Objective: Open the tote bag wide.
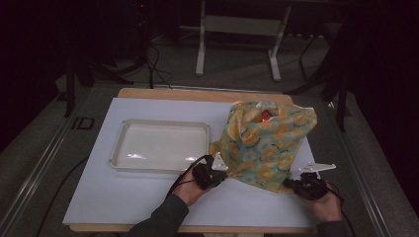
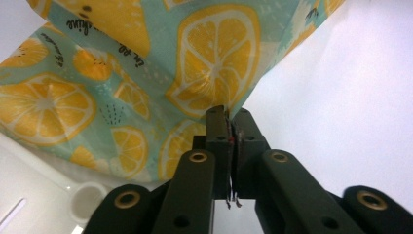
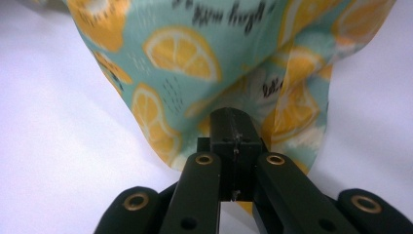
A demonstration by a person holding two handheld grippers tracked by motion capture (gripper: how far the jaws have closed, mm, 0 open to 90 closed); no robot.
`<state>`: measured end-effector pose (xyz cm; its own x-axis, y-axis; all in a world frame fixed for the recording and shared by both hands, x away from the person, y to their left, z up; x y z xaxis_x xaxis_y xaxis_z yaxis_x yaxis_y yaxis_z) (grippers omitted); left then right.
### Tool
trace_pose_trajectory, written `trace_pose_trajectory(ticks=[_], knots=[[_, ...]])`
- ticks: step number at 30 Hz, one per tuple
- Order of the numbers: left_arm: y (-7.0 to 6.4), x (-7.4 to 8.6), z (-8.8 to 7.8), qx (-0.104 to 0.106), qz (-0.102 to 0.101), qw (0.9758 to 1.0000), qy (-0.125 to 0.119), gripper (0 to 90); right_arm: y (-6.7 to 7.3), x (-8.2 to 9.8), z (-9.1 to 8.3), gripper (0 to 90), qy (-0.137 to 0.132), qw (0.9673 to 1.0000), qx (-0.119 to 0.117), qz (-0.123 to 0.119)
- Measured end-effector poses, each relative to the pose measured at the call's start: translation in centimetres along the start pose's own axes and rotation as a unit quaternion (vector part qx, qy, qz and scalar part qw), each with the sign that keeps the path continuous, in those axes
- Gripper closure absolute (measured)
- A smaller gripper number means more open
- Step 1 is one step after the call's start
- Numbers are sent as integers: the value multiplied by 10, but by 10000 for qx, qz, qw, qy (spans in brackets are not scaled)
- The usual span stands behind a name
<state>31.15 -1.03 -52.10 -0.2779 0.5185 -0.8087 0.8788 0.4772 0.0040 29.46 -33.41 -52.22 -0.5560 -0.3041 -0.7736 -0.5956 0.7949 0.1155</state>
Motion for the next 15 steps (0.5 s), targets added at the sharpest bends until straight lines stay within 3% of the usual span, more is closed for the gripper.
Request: trace_pose_trajectory(ticks=[5,9,13,15], knots=[[-1,1,4,30,81,9999,122,894,1,-5,-8,875,-212,9998,-63,18],[-2,3,8,22,116,9995,287,894,1,-12,-14,642,-434,9989,-174,93],[-2,4,12,8,64,9994,334,895,2,-21,-18,504,-652,9974,-257,157],[-2,5,13,12,57,9994,350,894,2,-25,-18,484,-739,9965,-318,237]])
Point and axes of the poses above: each handheld gripper's, and its own axes: z roughly forward along the jaws, x roughly out of its underside, y roughly to its left, the point moved 2 cm from there along z, roughly forward along the jaws, and after that the axes turned 11 degrees about -y, right-handed, at the moved point
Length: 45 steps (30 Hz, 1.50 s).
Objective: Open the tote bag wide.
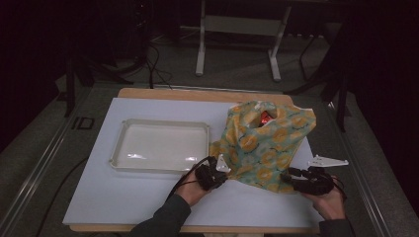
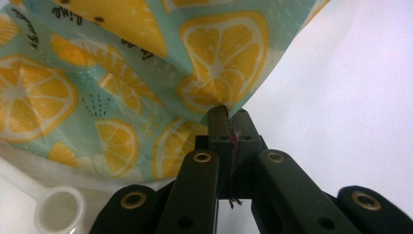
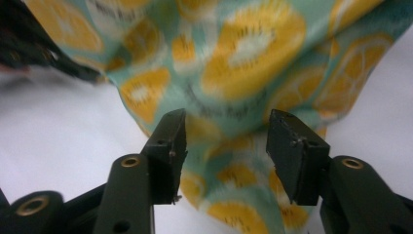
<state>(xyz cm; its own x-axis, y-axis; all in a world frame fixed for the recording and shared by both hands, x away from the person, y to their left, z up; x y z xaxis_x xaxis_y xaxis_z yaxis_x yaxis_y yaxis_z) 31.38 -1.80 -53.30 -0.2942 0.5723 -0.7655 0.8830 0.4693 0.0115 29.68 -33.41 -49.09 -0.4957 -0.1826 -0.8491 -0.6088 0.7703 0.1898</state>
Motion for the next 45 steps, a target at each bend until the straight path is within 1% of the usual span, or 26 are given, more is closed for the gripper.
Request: trace_pose_trajectory(ticks=[3,6,7,8,9,10,11,12,13,15,17,18,23,25,27,31,33,34,36,37,38,41,43,45], knots=[[0,0,1,2,-19,10000,-10,894,1,-7,3,474,-84,9999,-22,120],[0,0,1,0,-15,10000,-8,894,0,-9,6,464,-93,9998,46,179],[0,0,1,-2,-8,10000,-3,894,-3,-9,11,501,-19,9992,261,309],[0,0,1,-4,-4,10000,-1,894,-4,-8,13,551,1,9989,232,397],[0,1,1,1,-2,10000,0,894,-5,-8,14,579,39,9985,219,506],[0,1,1,4,-3,10000,5,894,-5,-8,14,618,46,9984,228,517],[0,1,1,6,-3,10000,3,894,-4,-8,15,675,59,9984,214,529],[0,1,1,5,-1,10000,3,894,-4,-8,15,735,78,9985,209,508],[0,1,1,6,-1,10000,7,894,-3,-8,15,773,95,9986,218,479],[0,1,1,8,-1,10000,6,894,-3,-7,16,820,102,9987,216,446],[0,1,1,16,0,10000,0,894,-3,-7,14,888,81,9988,209,440],[0,1,1,16,-3,10000,-3,894,-3,-7,14,900,60,9988,222,422],[0,1,1,23,-48,10000,-40,890,-1,-5,9,900,87,9993,227,288],[0,1,-2,37,-68,9999,-124,882,1,-3,8,900,145,9994,233,217],[0,0,-5,81,-114,9997,-215,850,2,-1,8,900,213,9994,235,163],[2,-2,-16,187,-166,9986,-457,802,3,5,9,900,362,9991,219,104],[4,-2,-23,186,-217,9981,-551,772,3,8,10,900,414,9989,208,111],[5,-2,-26,195,-313,9976,-592,766,3,9,10,900,439,9988,201,113],[9,-2,-35,273,-534,9952,-769,753,3,11,10,900,485,9986,193,106],[11,-3,-40,265,-584,9941,-871,739,3,12,11,900,494,9985,201,92],[13,-4,-44,229,-612,9934,-937,728,3,13,11,900,497,9985,197,86],[21,-7,-55,44,-621,9927,-1036,693,2,15,11,900,527,9983,208,100],[28,-10,-59,-46,-692,9908,-1164,655,2,16,11,900,542,9983,210,86],[36,-15,-63,-242,-725,9899,-1193,598,3,16,11,900,547,9982,215,88]])
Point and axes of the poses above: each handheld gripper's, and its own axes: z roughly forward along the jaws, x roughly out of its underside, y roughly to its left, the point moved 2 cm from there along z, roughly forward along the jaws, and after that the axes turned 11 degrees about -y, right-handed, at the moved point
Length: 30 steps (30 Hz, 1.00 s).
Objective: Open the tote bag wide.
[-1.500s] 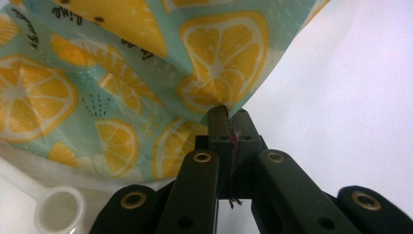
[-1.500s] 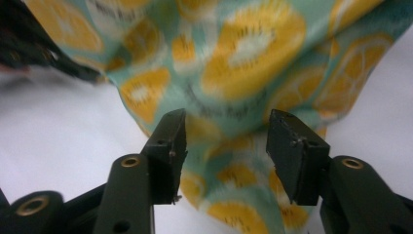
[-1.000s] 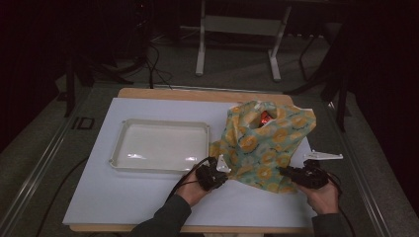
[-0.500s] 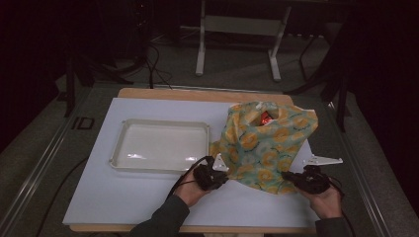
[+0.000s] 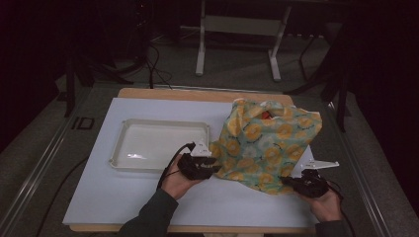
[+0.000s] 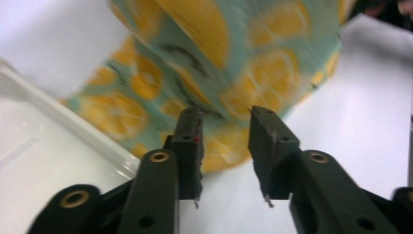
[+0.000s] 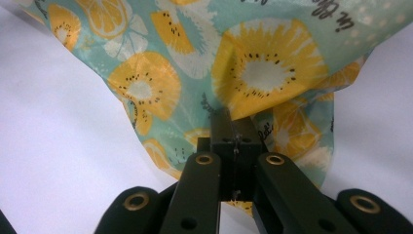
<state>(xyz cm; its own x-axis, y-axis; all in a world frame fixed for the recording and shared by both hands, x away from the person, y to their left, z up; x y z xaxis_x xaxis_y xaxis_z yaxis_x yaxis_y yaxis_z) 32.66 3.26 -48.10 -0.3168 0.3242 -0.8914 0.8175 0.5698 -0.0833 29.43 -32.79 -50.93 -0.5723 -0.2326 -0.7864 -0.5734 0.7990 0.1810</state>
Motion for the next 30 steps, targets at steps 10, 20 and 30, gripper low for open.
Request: trace_pose_trajectory(ticks=[10,20,30], knots=[[13,-24,7,294,72,9989,-346,365,0,0,0,900,-4,10000,-17,-21],[22,-42,14,658,-79,9933,-949,225,1,0,-1,900,6,10000,-33,-57],[12,-50,25,384,303,9968,-635,553,0,-1,-3,900,-28,10000,-12,-83]])
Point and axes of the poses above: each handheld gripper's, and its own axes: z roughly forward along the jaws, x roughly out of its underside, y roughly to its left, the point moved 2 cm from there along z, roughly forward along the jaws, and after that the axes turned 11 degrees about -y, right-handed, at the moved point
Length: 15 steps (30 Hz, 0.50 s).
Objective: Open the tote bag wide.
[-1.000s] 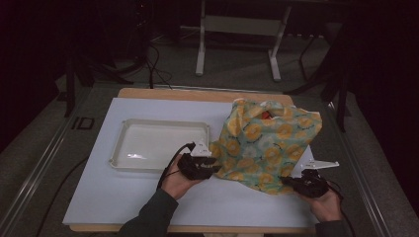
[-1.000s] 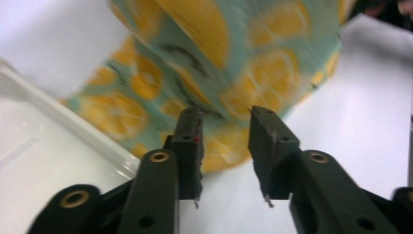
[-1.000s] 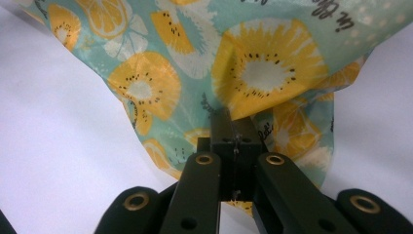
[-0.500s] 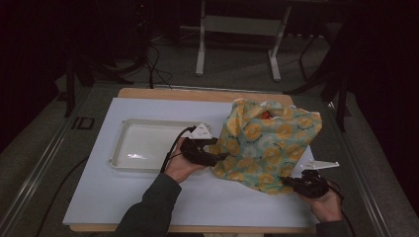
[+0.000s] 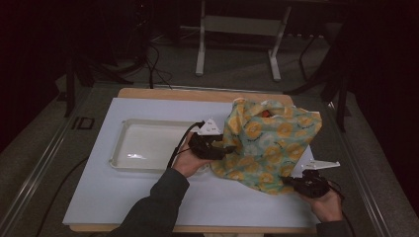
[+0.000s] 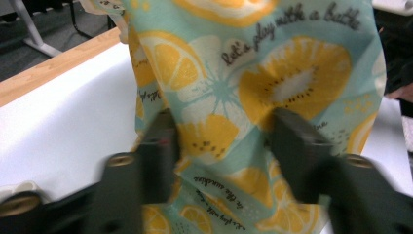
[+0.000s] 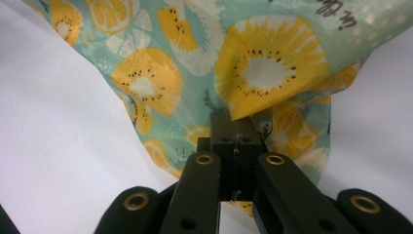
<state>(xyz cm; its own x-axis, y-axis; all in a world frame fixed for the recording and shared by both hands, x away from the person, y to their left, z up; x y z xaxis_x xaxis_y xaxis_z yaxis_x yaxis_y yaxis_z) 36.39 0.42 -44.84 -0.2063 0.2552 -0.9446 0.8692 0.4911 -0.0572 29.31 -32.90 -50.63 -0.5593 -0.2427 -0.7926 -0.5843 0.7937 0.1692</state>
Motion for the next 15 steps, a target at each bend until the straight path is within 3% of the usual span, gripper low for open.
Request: trace_pose_trajectory(ticks=[2,3,6,10,15], knots=[[0,0,0,76,-19,10000,12,702,0,0,0,900,-2,10000,0,7],[-1,-1,1,85,-20,9999,87,702,0,0,0,900,-11,10000,-2,10],[-3,-2,2,27,59,9997,225,886,0,-1,-1,900,-16,10000,-2,-4],[-5,0,2,14,8,9996,271,892,0,0,-2,900,-34,10000,21,-2],[-8,15,0,66,-44,9992,398,893,-1,2,-3,900,-17,10000,30,-5]])
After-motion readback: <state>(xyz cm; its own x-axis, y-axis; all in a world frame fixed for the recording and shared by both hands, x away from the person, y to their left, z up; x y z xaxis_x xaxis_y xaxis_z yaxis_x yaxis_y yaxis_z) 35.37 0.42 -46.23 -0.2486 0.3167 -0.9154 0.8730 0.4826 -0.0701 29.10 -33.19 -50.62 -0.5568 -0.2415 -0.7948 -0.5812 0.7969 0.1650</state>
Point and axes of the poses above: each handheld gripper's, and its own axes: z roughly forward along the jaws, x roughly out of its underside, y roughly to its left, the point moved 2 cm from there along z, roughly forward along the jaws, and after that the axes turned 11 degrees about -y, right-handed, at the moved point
